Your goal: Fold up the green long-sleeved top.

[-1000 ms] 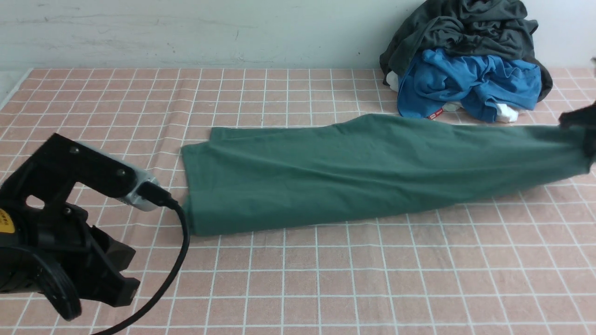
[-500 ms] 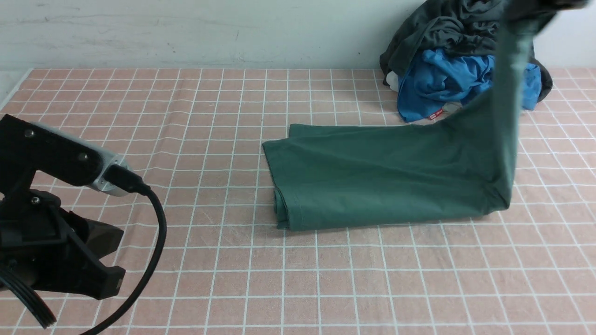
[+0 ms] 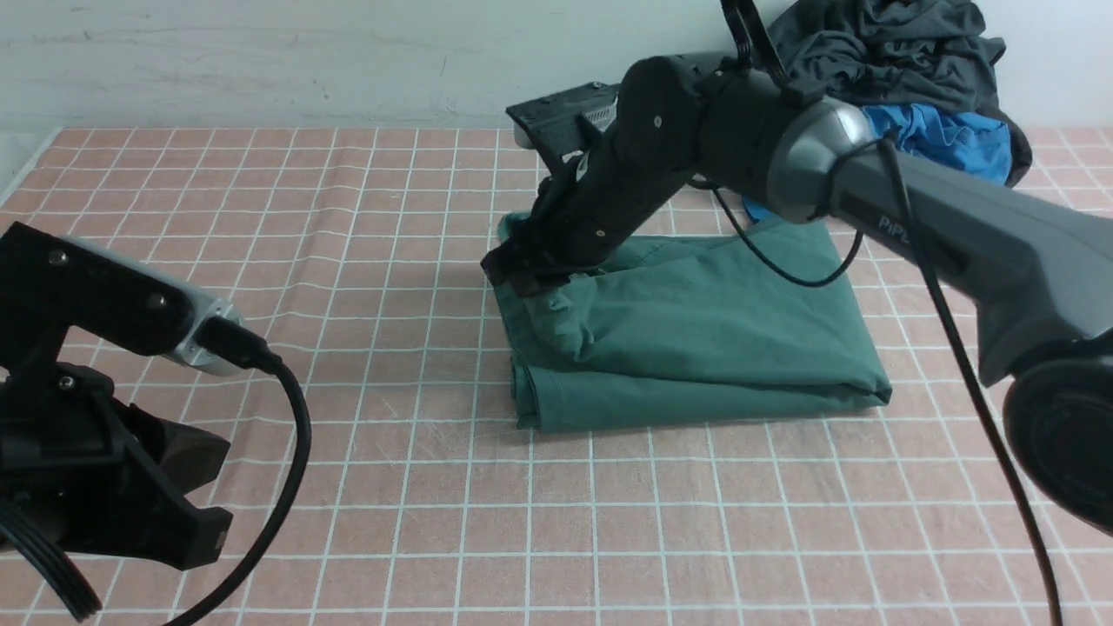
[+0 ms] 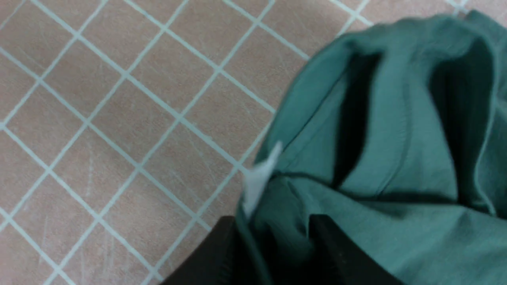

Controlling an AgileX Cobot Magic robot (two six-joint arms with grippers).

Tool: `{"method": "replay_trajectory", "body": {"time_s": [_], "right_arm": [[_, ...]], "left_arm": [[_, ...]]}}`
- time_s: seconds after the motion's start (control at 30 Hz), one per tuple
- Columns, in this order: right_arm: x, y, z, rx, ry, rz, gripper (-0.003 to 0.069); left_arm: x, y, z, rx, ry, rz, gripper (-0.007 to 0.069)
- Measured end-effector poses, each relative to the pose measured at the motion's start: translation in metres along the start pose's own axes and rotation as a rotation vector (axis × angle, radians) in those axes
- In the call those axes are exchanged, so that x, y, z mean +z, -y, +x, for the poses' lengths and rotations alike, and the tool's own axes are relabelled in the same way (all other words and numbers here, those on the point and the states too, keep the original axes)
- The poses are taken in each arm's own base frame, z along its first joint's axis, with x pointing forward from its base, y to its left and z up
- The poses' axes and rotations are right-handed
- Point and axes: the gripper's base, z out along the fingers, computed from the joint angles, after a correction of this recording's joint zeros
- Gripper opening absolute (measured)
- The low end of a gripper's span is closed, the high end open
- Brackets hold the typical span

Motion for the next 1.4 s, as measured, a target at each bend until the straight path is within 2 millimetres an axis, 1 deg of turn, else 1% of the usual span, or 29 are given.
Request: {"method": "replay_trajectory", "body": {"time_s": [0.1, 0.17, 0.27, 0.33, 0.4, 0.43, 0.5, 0.57, 0.63, 0.67, 0.7, 0.73, 0.77, 0.8, 0.83, 0.9, 0.93, 1.0, 1.07, 1.1, 1.13, 1.17, 1.2, 1.23, 1.27, 1.3, 1.33, 1.37, 1.4], "right_arm": [[-0.023, -0.002, -0.019, -0.027, 0.085, 0.020, 0.0328], [-0.033, -0.002, -0.025, -0.043, 0.113, 0.037, 0.0340], [-0.032, 0.000, -0.023, -0.051, 0.090, 0.048, 0.0324], [-0.018, 0.001, -0.016, -0.034, 0.033, 0.044, 0.0281], [0.007, 0.003, -0.003, -0.001, -0.043, 0.022, 0.0209], [0.014, 0.003, 0.001, 0.009, -0.063, 0.012, 0.0186], [0.036, 0.002, 0.015, 0.025, -0.141, -0.012, 0.0101], [0.039, -0.004, 0.020, 0.008, -0.182, -0.024, 0.0039], [0.030, -0.009, 0.015, -0.018, -0.179, -0.028, 0.0006], [0.012, -0.012, 0.008, -0.046, -0.167, -0.014, -0.0004], [0.006, -0.013, 0.005, -0.054, -0.158, -0.007, -0.0006], [-0.021, -0.014, -0.005, -0.086, -0.134, 0.023, -0.0010], [-0.025, -0.014, -0.006, -0.090, -0.127, 0.029, -0.0010], [-0.068, -0.015, -0.019, -0.123, -0.061, 0.087, -0.0011], [-0.083, -0.014, -0.022, -0.133, -0.038, 0.116, -0.0011], [-0.140, -0.016, -0.028, -0.154, 0.047, 0.187, -0.0011], [-0.164, -0.016, -0.026, -0.162, 0.073, 0.217, -0.0011], [-0.200, -0.017, -0.016, -0.175, 0.096, 0.260, -0.0011], [-0.226, -0.017, 0.000, -0.183, 0.087, 0.288, -0.0011], [-0.232, -0.016, 0.011, -0.184, 0.063, 0.298, -0.0011], [-0.247, -0.017, 0.026, -0.186, 0.054, 0.303, -0.0011], [-0.248, -0.018, 0.029, -0.186, 0.050, 0.303, -0.0011], [-0.257, -0.018, 0.050, -0.185, 0.019, 0.300, -0.0011], [-0.257, -0.019, 0.065, -0.181, -0.008, 0.293, -0.0011], [-0.262, -0.019, 0.065, -0.181, 0.007, 0.294, -0.0011], [-0.263, -0.020, 0.091, -0.170, 0.002, 0.276, -0.0011], [-0.269, -0.022, 0.099, -0.166, 0.040, 0.268, -0.0011], [-0.268, -0.024, 0.120, -0.159, 0.069, 0.243, -0.0013], [-0.276, -0.026, 0.131, -0.157, 0.139, 0.229, -0.0013]], "left_arm": [[-0.001, 0.000, 0.000, 0.000, -0.001, 0.001, -0.0003], [-0.004, 0.001, 0.001, 0.007, 0.008, -0.004, -0.0003], [-0.017, 0.001, 0.002, 0.029, 0.059, -0.026, -0.0003], [-0.028, 0.003, 0.003, 0.039, 0.117, -0.042, -0.0003], [-0.043, 0.004, 0.003, 0.054, 0.208, -0.065, -0.0003], [-0.047, 0.005, 0.003, 0.061, 0.237, -0.073, -0.0003], [-0.060, 0.006, 0.007, 0.087, 0.339, -0.101, -0.0003], [-0.061, 0.007, 0.014, 0.096, 0.391, -0.119, -0.0003], [-0.061, 0.007, 0.022, 0.096, 0.425, -0.129, -0.0003], [-0.058, 0.008, 0.029, 0.093, 0.440, -0.135, -0.0003], [-0.059, 0.008, 0.031, 0.093, 0.447, -0.136, -0.0003], [-0.055, 0.009, 0.039, 0.086, 0.466, -0.139, -0.0003], [-0.056, 0.009, 0.040, 0.087, 0.474, -0.140, -0.0003], [-0.054, 0.009, 0.048, 0.081, 0.509, -0.149, -0.0003], [-0.053, 0.010, 0.051, 0.080, 0.526, -0.153, -0.0003], [-0.055, 0.010, 0.059, 0.080, 0.574, -0.166, -0.0003], [-0.055, 0.010, 0.061, 0.079, 0.597, -0.173, -0.0003], [-0.056, 0.011, 0.065, 0.078, 0.634, -0.182, -0.0003], [-0.058, 0.011, 0.069, 0.079, 0.663, -0.189, -0.0003], [-0.059, 0.012, 0.070, 0.079, 0.671, -0.190, -0.0003], [-0.060, 0.012, 0.071, 0.080, 0.679, -0.192, -0.0003], [-0.061, 0.012, 0.071, 0.080, 0.681, -0.192, -0.0003], [-0.061, 0.012, 0.071, 0.080, 0.683, -0.192, -0.0003], [-0.061, 0.012, 0.071, 0.080, 0.685, -0.193, -0.0003], [-0.061, 0.012, 0.071, 0.080, 0.684, -0.193, -0.0003], [-0.061, 0.012, 0.071, 0.080, 0.684, -0.193, -0.0003], [-0.061, 0.012, 0.071, 0.080, 0.684, -0.193, -0.0003], [-0.061, 0.012, 0.071, 0.080, 0.684, -0.193, -0.0003], [-0.061, 0.012, 0.071, 0.080, 0.684, -0.193, -0.0003]]}}
